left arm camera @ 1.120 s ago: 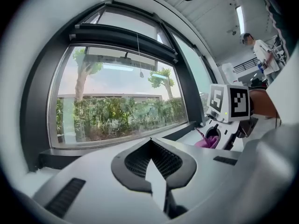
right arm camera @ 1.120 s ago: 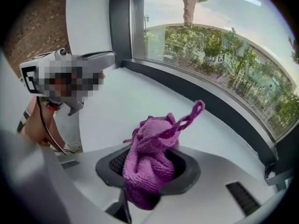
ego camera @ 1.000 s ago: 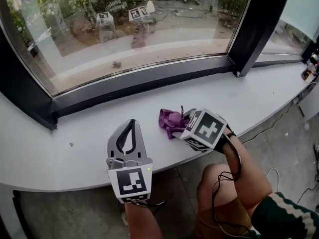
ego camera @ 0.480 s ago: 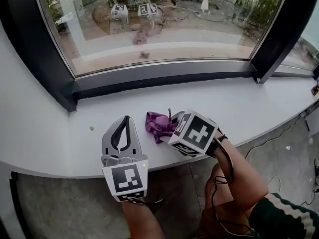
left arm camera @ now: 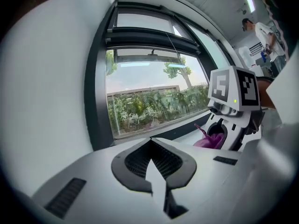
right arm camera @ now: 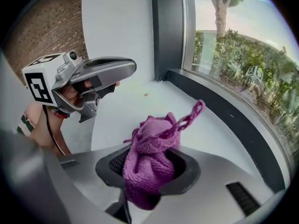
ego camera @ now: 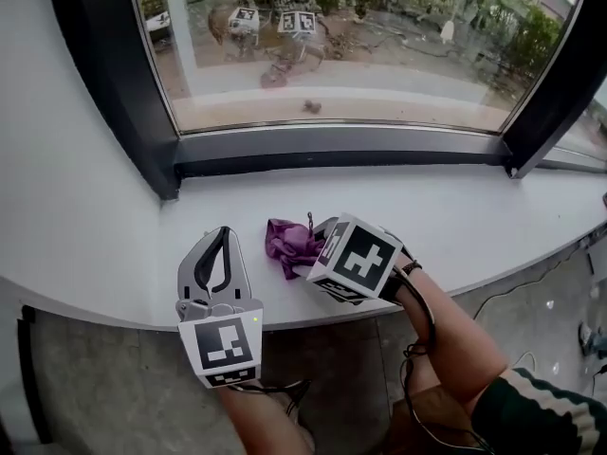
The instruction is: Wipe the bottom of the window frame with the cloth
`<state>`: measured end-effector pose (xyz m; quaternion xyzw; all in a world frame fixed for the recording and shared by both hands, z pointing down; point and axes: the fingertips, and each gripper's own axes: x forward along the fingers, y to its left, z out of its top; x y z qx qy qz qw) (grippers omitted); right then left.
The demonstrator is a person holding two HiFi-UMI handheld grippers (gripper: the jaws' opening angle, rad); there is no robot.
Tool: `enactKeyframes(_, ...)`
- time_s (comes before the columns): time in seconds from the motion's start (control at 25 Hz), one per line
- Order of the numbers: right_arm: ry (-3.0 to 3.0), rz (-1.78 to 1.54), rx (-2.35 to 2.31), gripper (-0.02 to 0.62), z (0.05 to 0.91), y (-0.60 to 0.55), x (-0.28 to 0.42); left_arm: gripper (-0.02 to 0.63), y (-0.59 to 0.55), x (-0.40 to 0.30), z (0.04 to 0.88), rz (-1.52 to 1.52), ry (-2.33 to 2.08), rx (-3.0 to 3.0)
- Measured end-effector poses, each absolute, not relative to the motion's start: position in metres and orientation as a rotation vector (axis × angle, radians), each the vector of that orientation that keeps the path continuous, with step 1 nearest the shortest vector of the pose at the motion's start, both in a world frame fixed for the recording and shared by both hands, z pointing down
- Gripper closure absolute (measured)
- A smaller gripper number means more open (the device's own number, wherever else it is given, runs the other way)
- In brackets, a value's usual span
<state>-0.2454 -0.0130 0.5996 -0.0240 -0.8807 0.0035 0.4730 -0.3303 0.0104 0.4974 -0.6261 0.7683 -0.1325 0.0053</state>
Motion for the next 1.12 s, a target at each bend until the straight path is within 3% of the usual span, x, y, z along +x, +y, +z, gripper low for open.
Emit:
enactKeyframes(0.64,-2.244,-0.008,-0.271,0.449,0.598,0.049,-0.362,0.603,0.062,-0.393,0.501,-0.482,2.553,-1.777)
enactKeyframes(1.12,-2.272,-0.002,-0.294,0.449,0.598,0.06,-0.374,0.603,0.074,-0.4,0.5,-0.458,2.579,-1.756)
